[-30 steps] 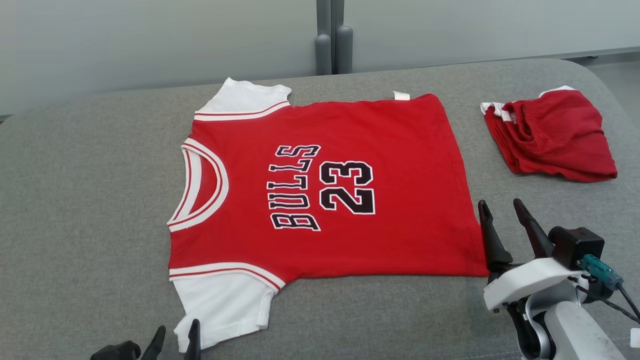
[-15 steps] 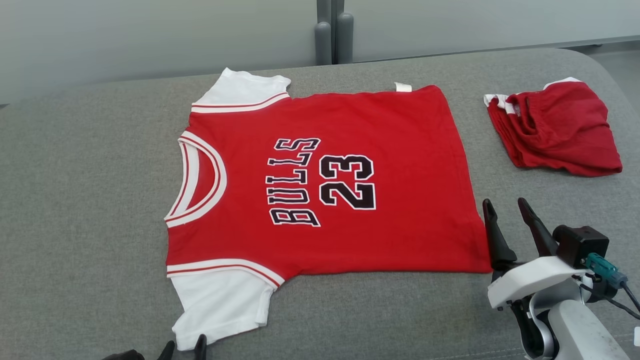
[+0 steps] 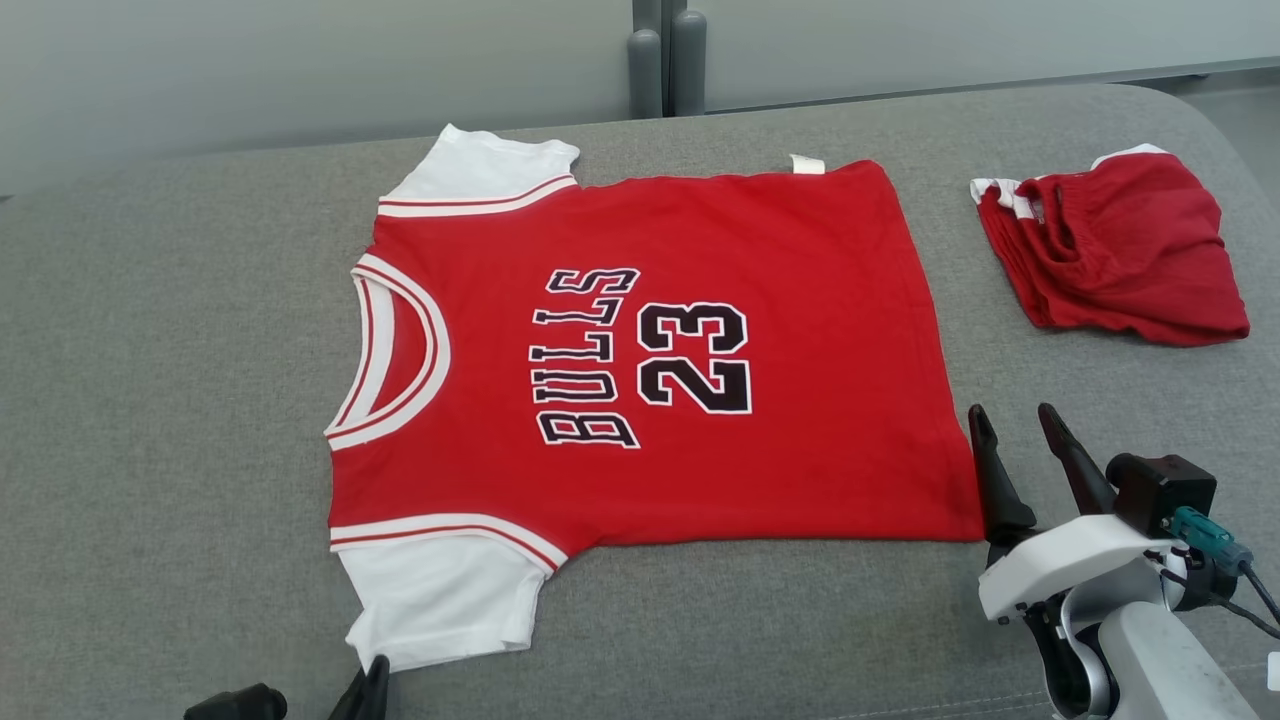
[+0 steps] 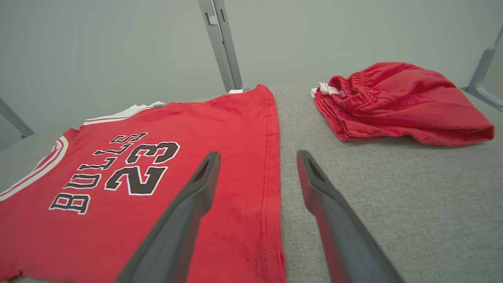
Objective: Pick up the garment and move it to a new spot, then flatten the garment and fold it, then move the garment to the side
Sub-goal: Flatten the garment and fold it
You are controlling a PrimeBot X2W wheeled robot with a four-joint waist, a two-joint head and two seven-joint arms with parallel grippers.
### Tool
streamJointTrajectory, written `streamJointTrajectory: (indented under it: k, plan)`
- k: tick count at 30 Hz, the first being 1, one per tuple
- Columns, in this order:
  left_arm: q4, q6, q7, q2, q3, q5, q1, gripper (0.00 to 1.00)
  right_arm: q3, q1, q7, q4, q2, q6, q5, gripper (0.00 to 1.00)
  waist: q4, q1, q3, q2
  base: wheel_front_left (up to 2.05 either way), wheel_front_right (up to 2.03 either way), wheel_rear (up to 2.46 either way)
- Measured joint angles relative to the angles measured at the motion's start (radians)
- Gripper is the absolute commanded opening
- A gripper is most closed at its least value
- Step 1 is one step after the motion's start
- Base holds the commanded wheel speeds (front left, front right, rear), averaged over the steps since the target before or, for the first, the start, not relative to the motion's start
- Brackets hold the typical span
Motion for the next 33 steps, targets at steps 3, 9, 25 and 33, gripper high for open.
streamJointTrajectory:
  k: [3,9,25,33]
  plan:
    - [-0.007,-0.008,-0.015,-0.007,0.003,-0.017,-0.019,0.0,-0.006,0.002,0.0,0.023,0.002,0.001,0.009,1.0,-0.002,0.0,0.004,0.0,0.0,0.0,0.0]
    - [-0.066,-0.025,-0.056,-0.012,0.01,-0.021,-0.059,0.0,-0.033,0.039,0.0,0.065,0.009,0.02,0.065,1.0,-0.004,0.0,0.012,0.0,0.0,0.0,0.0]
    - [-0.168,-0.026,-0.092,-0.015,-0.003,0.01,-0.093,0.0,-0.019,0.083,0.006,0.157,0.05,0.082,0.138,1.0,-0.016,0.0,0.03,0.0,0.0,0.0,0.0]
    - [-0.177,-0.026,-0.082,-0.015,-0.024,0.021,-0.093,0.0,-0.021,0.07,0.006,0.21,0.053,0.09,0.152,1.0,0.01,0.0,0.029,0.0,0.0,0.0,0.0]
